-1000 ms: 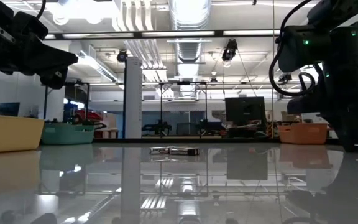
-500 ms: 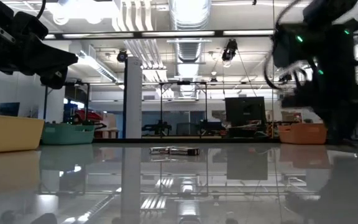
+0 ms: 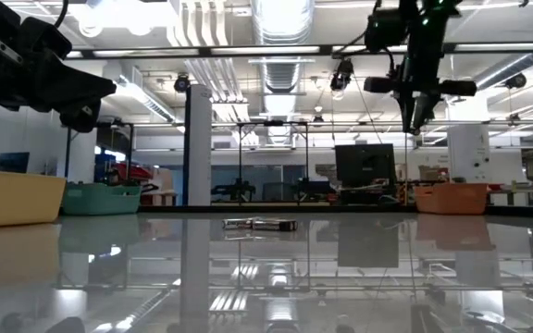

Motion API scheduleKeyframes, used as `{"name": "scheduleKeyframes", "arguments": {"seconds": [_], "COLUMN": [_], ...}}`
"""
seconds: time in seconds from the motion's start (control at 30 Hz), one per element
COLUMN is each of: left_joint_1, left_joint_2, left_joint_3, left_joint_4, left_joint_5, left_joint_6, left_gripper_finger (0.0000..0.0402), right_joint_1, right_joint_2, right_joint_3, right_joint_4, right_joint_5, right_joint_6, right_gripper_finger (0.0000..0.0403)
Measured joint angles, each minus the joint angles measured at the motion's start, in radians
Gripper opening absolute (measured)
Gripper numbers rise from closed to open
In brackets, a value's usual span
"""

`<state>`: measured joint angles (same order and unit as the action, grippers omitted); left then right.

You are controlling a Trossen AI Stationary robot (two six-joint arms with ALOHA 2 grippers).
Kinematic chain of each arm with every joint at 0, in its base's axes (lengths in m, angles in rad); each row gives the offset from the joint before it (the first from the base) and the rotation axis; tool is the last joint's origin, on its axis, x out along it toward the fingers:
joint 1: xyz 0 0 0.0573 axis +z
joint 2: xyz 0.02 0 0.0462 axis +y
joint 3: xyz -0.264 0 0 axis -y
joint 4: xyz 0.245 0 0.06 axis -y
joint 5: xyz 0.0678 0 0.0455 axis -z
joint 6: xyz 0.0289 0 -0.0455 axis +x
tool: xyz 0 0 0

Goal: Sort batteries
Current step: Put the red battery into the orange bin

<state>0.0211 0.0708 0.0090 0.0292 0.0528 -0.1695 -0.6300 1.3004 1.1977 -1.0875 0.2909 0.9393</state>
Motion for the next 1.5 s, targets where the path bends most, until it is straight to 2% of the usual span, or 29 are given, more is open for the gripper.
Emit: {"name": "scheduleKeyframes", "arguments": {"seconds": [0.2, 0.33, 0.47, 0.6, 0.83, 1.07, 1.5], "left_joint_1": [0.0, 0.0, 0.0, 0.0, 0.0, 0.0, 0.0], "left_joint_2": [0.0, 0.0, 0.0, 0.0, 0.0, 0.0, 0.0], "left_joint_3": [0.0, 0.0, 0.0, 0.0, 0.0, 0.0, 0.0], "left_joint_4": [0.0, 0.0, 0.0, 0.0, 0.0, 0.0, 0.0], "left_joint_5": [0.0, 0.0, 0.0, 0.0, 0.0, 0.0, 0.0], "left_joint_6": [0.0, 0.0, 0.0, 0.0, 0.0, 0.0, 0.0], "left_gripper_finger": [0.0, 0.0, 0.0, 0.0, 0.0, 0.0, 0.0], "right_joint_1": [-0.221, -0.289, -0.344, -0.382, -0.422, -0.428, -0.426], "right_joint_2": [0.178, 0.323, 0.445, 0.51, 0.576, 0.604, 0.673], "right_joint_3": [0.125, 0.189, 0.209, 0.209, 0.209, 0.208, 0.188], "right_joint_4": [0.002, -0.049, -0.097, -0.097, -0.078, -0.009, 0.004], "right_joint_5": [-0.007, -0.029, -0.029, -0.027, 0.037, 0.069, 0.106], "right_joint_6": [-0.276, -0.458, -0.538, -0.545, -0.507, -0.461, -0.35], "right_gripper_finger": [0.0039, 0.0038, 0.0038, 0.0038, 0.0038, 0.0038, 0.0038]}}
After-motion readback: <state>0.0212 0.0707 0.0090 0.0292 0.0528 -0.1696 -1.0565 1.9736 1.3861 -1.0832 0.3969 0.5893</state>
